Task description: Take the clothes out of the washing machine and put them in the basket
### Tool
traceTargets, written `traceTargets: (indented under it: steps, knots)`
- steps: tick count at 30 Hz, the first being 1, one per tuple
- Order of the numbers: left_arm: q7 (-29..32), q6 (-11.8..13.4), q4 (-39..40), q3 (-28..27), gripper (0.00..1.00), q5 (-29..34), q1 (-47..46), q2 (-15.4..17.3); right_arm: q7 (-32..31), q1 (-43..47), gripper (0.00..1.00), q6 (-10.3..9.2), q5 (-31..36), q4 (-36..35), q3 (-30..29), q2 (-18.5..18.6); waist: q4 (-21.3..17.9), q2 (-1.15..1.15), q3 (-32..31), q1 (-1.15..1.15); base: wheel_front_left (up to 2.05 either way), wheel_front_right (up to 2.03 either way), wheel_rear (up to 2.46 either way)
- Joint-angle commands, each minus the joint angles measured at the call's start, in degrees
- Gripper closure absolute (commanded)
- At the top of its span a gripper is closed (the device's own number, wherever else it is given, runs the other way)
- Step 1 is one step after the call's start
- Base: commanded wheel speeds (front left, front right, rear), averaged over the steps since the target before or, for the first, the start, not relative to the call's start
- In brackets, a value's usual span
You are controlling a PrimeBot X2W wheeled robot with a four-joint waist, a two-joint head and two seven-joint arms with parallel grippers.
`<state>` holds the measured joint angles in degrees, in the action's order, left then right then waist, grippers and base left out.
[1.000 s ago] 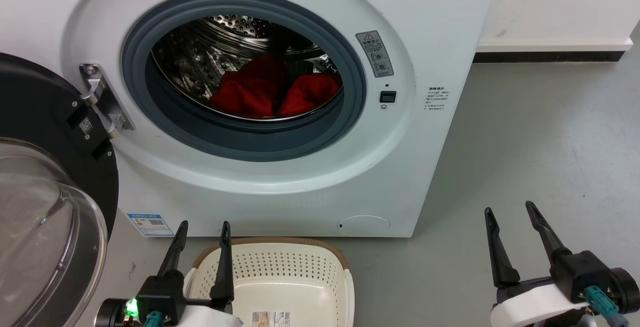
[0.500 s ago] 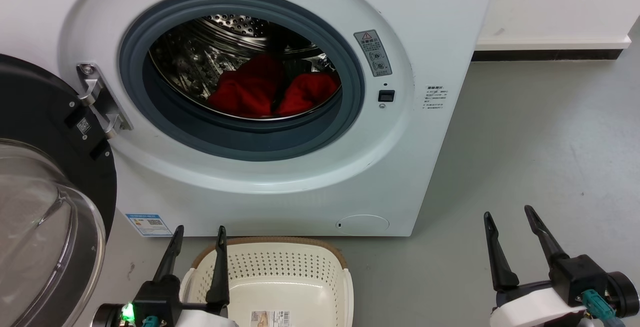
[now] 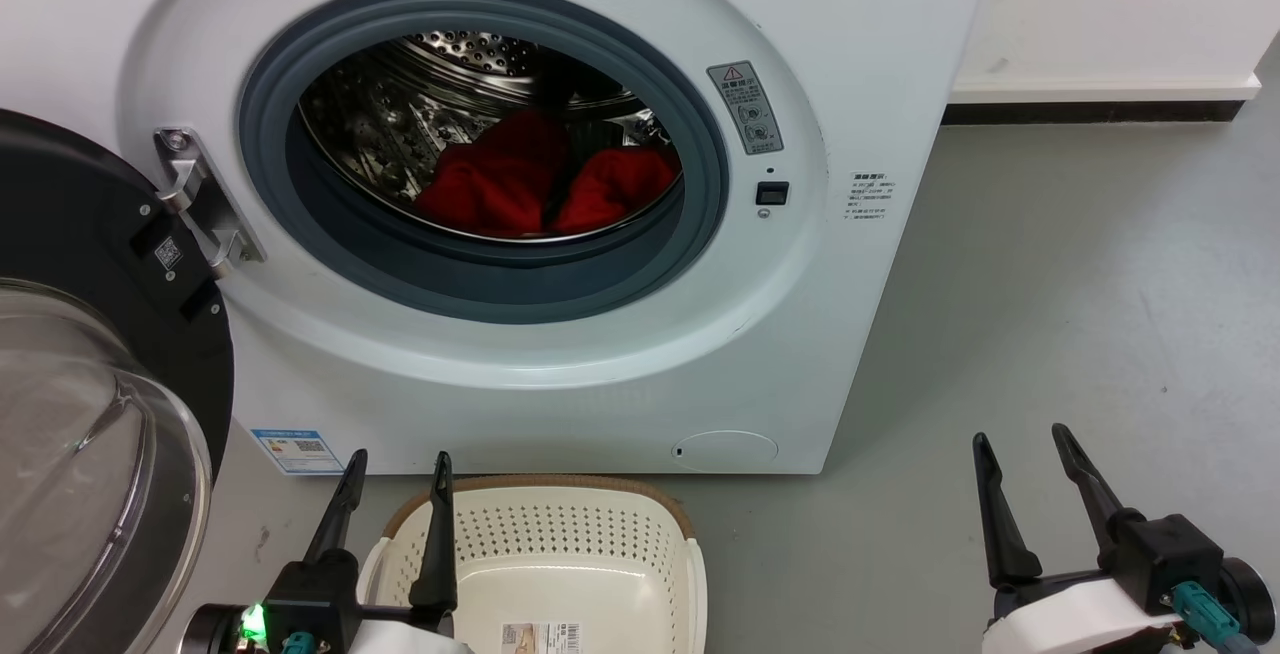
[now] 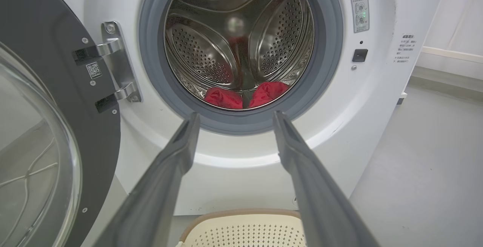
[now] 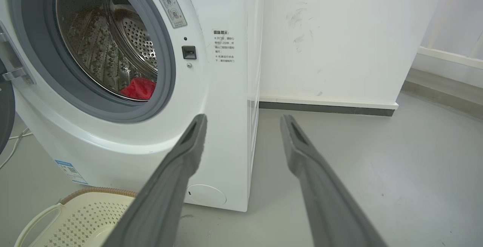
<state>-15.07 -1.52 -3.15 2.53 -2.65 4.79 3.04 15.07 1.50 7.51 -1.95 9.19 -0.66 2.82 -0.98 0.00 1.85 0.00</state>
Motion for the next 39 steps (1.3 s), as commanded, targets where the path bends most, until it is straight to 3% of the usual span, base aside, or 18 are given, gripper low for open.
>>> traceTargets:
  steps: [1,12,16,25,28,34,39]
  knots:
    - [-0.16,-0.24,0.18,-0.2,0.0,0.49,0.6,-0.09,0.16,0.03,0.0,-0.04,0.06,-0.29,0.11,0.11,-0.04,0.0,0.04,0.0,0.0,0.0,0.0]
    - [-0.15,-3.08,-3.37,-1.02,0.0,-0.48,-2.68,-0.08,0.16,-2.15,0.0,-0.04,0.12,-1.11,0.31,0.11,-2.34,0.0,3.53,0.0,0.0,0.0,0.0]
    - [-0.16,-5.02,-5.97,0.22,0.0,-0.6,-7.15,2.44,0.16,-4.09,0.0,-0.04,-0.88,-1.91,0.45,0.1,-4.56,0.0,8.33,0.0,0.0,0.0,0.0]
    - [-0.15,-5.91,-15.34,4.24,0.0,-5.02,-27.39,11.88,0.15,-10.22,0.0,-0.04,-3.73,-3.28,2.24,0.03,-9.07,0.0,22.65,0.0,0.0,0.0,0.0]
    - [1.23,-5.86,-18.83,7.96,0.0,-7.98,-37.75,18.28,0.15,-12.75,0.0,-0.04,-5.23,-4.25,3.64,0.03,-10.69,0.0,27.69,0.0,0.0,0.0,0.0]
    - [11.85,-5.88,-23.93,16.02,0.0,-12.27,-59.53,28.96,0.15,-16.54,0.0,-0.04,-9.81,-5.38,4.09,0.01,-12.91,0.0,35.91,0.0,0.0,0.0,0.0]
    - [23.63,-5.89,-29.59,22.46,0.0,-15.73,-75.93,33.99,0.15,-18.64,0.0,-0.04,-13.61,-5.99,4.66,0.01,-15.08,0.0,40.83,0.0,0.0,0.0,0.0]
